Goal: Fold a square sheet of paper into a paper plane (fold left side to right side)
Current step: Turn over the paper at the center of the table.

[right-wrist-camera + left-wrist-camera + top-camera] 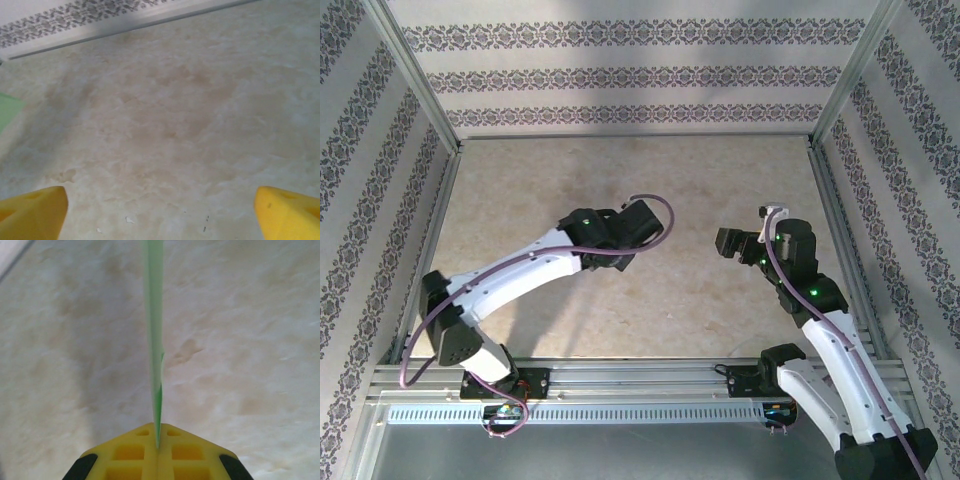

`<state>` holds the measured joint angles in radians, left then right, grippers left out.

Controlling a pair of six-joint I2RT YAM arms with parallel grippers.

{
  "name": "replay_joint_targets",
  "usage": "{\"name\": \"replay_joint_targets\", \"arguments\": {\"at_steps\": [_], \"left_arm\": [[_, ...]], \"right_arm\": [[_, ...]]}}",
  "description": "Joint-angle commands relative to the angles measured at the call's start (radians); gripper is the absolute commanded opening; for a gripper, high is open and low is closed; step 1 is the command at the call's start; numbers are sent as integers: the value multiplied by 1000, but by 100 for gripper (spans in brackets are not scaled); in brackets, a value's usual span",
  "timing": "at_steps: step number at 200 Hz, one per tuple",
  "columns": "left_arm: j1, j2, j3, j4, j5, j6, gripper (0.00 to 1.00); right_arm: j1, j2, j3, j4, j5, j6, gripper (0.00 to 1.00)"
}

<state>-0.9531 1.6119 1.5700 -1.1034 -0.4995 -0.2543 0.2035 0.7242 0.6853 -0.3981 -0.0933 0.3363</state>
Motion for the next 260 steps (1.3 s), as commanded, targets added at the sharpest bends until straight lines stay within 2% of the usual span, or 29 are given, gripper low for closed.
{"name": "replay_joint_targets", "arguments": {"at_steps": [1, 64, 98, 140, 177, 224, 260], "left_arm": [[-23, 48, 61, -209, -231, -123, 0], [-33, 228, 88, -388, -281, -449, 0], [-30, 325, 88, -394, -275, -540, 0], [-13, 438, 93, -334, -198, -568, 0], [2, 505, 88, -245, -86, -561, 0], [31, 524, 60, -101, 81, -548, 0], [42, 524, 55, -33, 149, -544, 0]], "right_arm": [[-18, -22, -35, -14, 41, -3, 98], [-59, 2, -73, -7, 82, 70, 98], [-70, 21, -78, -10, 101, 75, 98], [-92, 15, -89, -10, 103, 56, 98], [-108, 21, -102, 4, 82, 50, 98], [-120, 52, -107, 27, 46, 49, 98], [-122, 65, -114, 38, 33, 55, 98]]}}
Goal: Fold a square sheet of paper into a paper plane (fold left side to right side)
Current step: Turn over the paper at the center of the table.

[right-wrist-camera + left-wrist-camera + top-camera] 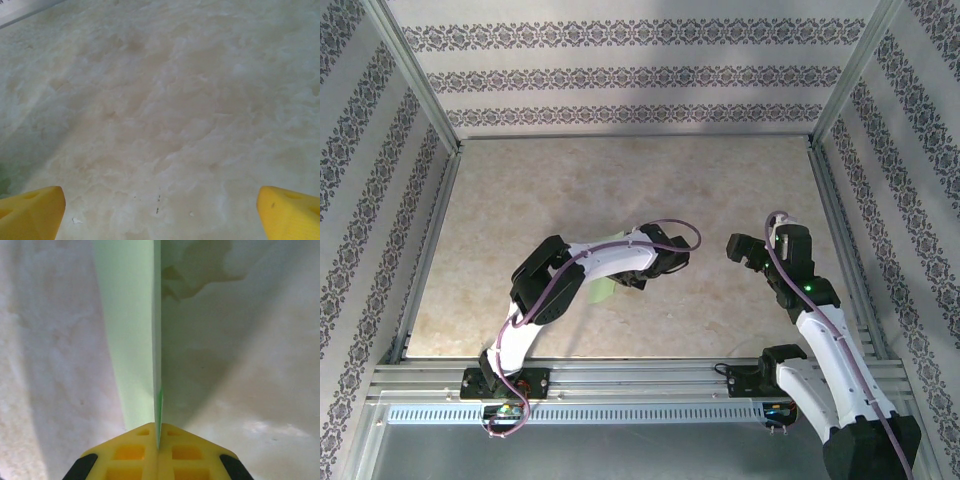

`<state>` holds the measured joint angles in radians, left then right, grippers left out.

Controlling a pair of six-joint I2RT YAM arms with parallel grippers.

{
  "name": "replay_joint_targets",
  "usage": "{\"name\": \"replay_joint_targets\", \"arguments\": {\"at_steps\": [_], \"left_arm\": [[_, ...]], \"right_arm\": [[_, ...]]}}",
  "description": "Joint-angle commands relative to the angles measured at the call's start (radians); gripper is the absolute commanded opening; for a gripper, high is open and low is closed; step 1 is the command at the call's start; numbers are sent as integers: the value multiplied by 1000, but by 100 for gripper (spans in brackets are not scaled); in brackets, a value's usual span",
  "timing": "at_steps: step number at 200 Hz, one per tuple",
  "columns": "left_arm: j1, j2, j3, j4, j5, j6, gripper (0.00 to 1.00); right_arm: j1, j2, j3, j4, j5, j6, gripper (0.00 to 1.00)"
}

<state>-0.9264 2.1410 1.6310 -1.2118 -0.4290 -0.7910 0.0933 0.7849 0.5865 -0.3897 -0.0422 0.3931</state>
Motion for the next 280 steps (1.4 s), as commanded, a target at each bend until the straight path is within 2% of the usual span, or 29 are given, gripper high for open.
{"name": "replay_joint_targets", "arguments": {"at_steps": [1, 14, 53, 103, 133, 171, 190, 236, 253, 280], "left_arm": [[16, -5, -7, 77, 81, -7, 0], [22, -6, -8, 93, 107, -5, 1], [40, -21, -16, 146, 169, 2, 26], [65, -79, -45, 235, 264, 18, 42], [87, -149, -86, 311, 330, 37, 55], [139, -300, -218, 483, 435, 72, 66], [186, -392, -312, 587, 499, 82, 66], [346, -598, -535, 822, 670, 106, 65], [411, -661, -608, 882, 720, 104, 65], [514, -745, -725, 997, 814, 78, 64]], "right_arm": [[-11, 5, -15, 29, -18, -1, 98], [-12, 4, -17, 29, -22, -6, 98], [-19, -3, -14, 12, -27, -19, 98], [-23, 1, -3, -6, -58, -21, 98], [-24, 1, 16, -27, -90, -17, 98], [-24, 6, 40, -32, -179, 15, 98], [-25, 22, 51, -22, -256, 44, 92], [-16, 127, 70, 35, -449, 196, 64], [14, 177, 75, 54, -471, 245, 54], [136, 268, 78, 123, -439, 318, 43]]}}
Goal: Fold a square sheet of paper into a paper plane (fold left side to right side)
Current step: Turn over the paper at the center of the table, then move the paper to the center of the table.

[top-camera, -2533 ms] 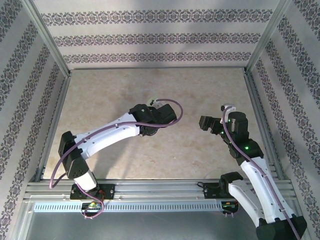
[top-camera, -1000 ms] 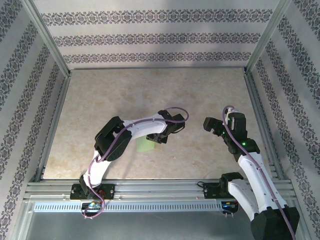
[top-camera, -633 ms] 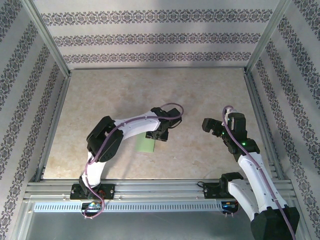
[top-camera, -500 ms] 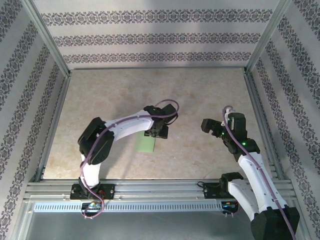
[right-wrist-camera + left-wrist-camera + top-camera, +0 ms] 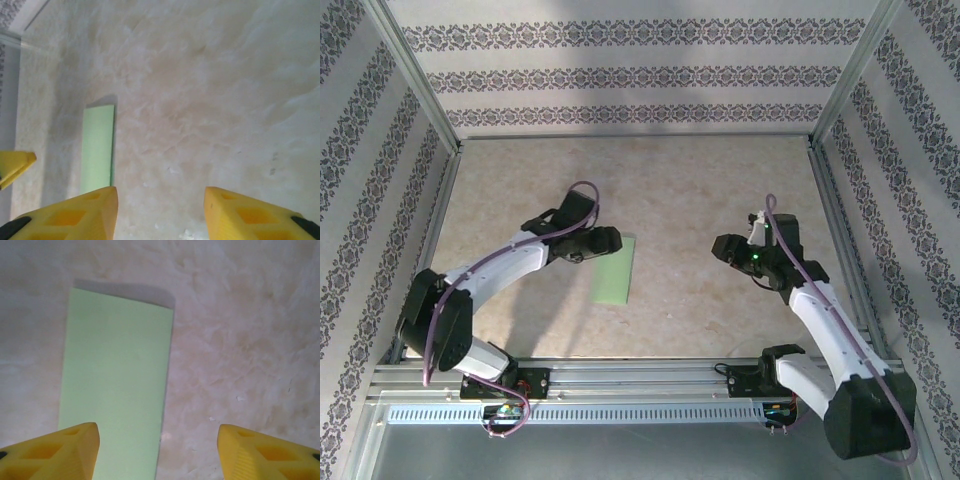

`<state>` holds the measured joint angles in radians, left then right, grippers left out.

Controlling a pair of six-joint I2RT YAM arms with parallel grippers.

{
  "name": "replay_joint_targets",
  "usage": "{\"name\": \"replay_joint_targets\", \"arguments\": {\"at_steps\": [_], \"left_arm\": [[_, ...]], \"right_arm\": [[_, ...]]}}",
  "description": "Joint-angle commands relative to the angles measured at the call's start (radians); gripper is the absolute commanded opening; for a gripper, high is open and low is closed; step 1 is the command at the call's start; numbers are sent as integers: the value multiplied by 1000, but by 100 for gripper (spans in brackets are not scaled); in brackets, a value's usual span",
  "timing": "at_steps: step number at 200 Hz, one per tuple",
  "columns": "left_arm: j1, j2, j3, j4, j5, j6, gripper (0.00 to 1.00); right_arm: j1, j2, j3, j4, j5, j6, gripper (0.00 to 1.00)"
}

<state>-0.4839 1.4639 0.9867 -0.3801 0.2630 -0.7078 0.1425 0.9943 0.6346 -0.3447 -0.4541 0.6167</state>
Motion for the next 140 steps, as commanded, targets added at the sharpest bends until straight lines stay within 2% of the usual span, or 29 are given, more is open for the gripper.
{"name": "replay_joint_targets", "arguments": {"at_steps": [1, 31, 59, 92, 140], "left_arm": [[75, -69, -84, 168, 126, -7, 64], [159, -124, -169, 250, 206, -30, 63], [195, -160, -193, 218, 203, 3, 63], [229, -200, -230, 209, 206, 27, 61], [252, -224, -247, 177, 214, 64, 60]], "right_arm": [[92, 62, 30, 81, -25, 97, 43], [247, 213, 58, 181, 16, 164, 31], [365, 387, 113, 266, 22, 216, 21], [472, 573, 197, 319, 44, 261, 0], [533, 762, 279, 409, 42, 309, 0]]}}
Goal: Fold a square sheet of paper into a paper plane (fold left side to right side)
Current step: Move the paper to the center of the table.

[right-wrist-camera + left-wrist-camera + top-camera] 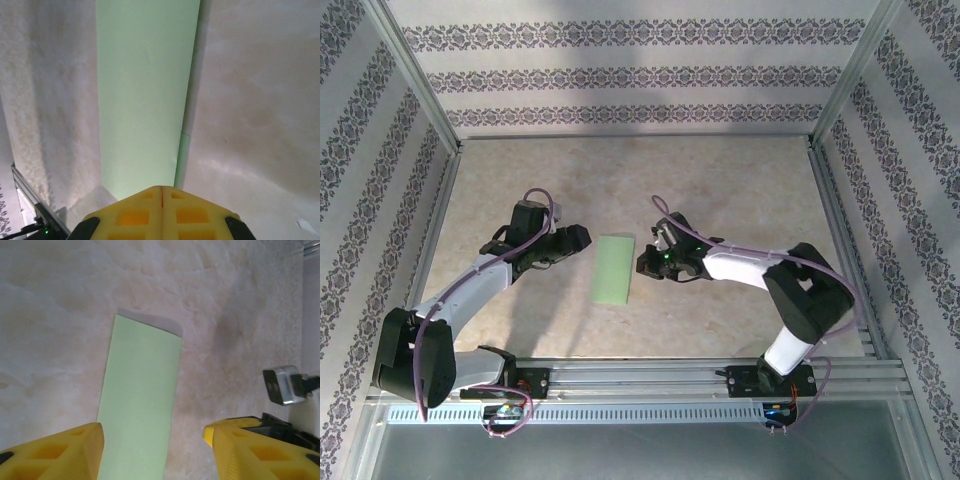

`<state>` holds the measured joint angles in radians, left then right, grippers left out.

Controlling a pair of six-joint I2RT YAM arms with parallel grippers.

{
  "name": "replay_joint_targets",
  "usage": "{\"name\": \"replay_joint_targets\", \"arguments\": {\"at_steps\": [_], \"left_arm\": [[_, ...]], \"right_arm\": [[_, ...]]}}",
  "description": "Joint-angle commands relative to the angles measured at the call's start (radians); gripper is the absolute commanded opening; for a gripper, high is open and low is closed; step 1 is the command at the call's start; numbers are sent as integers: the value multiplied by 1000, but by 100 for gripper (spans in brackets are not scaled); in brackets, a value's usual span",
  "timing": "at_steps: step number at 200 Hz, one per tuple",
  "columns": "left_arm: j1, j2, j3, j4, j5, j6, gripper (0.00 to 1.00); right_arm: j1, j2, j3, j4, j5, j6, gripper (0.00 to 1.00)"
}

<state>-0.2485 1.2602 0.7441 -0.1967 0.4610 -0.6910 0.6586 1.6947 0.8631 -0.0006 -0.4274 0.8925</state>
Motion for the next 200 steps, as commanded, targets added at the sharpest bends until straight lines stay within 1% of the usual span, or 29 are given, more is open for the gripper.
{"name": "replay_joint_targets", "arguments": {"at_steps": [1, 28, 86, 113, 132, 164, 200], "left_arm": [[16, -21, -5, -7, 15, 48, 60], [17, -20, 2, -24, 13, 59, 60], [18, 1, 10, -30, 12, 67, 60], [17, 22, 30, -59, 31, 89, 60], [17, 34, 27, -63, 65, 96, 59], [9, 59, 10, -57, 145, 98, 53], [-44, 115, -4, -53, 179, 74, 45]], "right_arm": [[17, 65, 52, 65, 15, 33, 0], [22, 125, 85, 74, 15, 32, 0], [22, 193, 124, 73, -10, 12, 0], [23, 215, 142, 5, 7, -18, 0], [18, 208, 136, -50, 25, -51, 0], [-17, 194, 120, -146, 36, -156, 0], [-61, 161, 62, -160, 22, -220, 0]]}}
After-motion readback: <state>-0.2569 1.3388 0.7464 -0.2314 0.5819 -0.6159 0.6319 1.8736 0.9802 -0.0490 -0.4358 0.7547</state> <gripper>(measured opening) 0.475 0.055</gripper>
